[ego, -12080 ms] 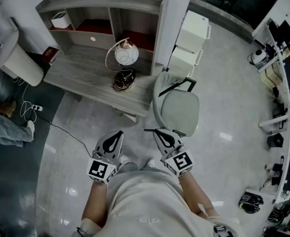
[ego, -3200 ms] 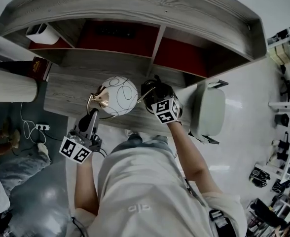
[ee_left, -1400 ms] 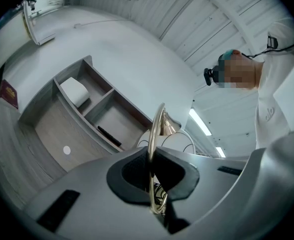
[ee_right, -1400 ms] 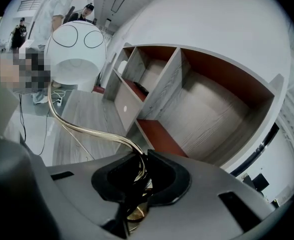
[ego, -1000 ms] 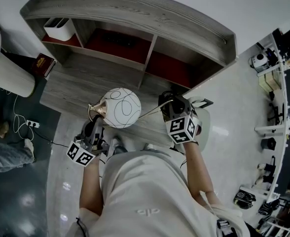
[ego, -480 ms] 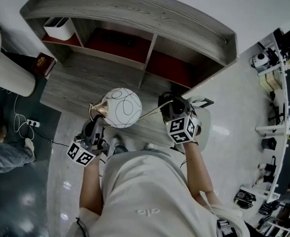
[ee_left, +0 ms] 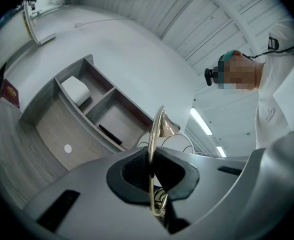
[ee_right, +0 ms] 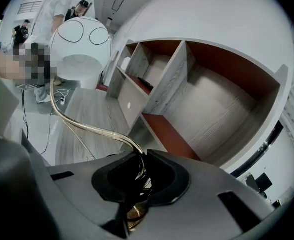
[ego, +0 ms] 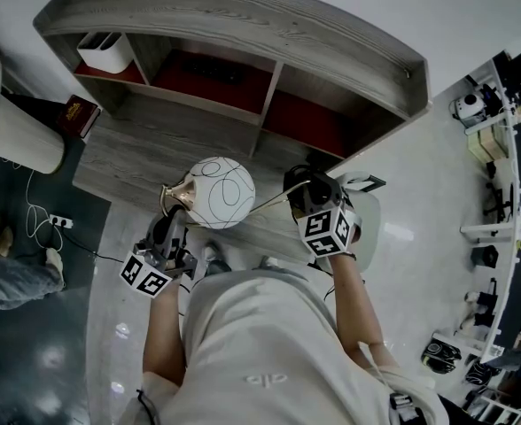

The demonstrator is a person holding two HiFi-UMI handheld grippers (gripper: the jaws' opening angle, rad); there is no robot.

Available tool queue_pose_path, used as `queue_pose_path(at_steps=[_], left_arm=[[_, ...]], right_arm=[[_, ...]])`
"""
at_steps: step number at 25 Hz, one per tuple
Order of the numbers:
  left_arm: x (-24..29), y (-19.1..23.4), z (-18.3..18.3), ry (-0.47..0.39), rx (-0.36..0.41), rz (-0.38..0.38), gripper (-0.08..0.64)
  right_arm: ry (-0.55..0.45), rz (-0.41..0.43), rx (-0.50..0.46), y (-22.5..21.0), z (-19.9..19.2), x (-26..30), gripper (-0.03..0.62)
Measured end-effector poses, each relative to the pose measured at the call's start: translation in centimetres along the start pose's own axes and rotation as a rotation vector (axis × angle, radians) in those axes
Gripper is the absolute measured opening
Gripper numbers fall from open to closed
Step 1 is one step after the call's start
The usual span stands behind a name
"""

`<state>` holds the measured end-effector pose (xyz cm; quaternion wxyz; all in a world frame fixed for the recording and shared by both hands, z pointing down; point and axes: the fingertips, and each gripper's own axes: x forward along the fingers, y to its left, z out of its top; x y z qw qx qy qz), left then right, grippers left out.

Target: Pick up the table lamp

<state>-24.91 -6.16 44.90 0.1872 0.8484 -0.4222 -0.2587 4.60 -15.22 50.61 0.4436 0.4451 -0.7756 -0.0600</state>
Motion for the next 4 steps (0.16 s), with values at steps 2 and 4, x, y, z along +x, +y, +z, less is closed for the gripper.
queue_pose_path(at_steps=[2,4], left_arm=[[0.01,0.08,-0.02,0.004,0.001,0.002,0.021],[0.02,0.12,-0.07,0.006,0.002,0.005,0.022]], right_arm=[[0.002,0.004,0.001,0.1,-0.06,0.12,0.075],[0.004,0.009,0.003,0.22,-0.17,0.2,0.075]])
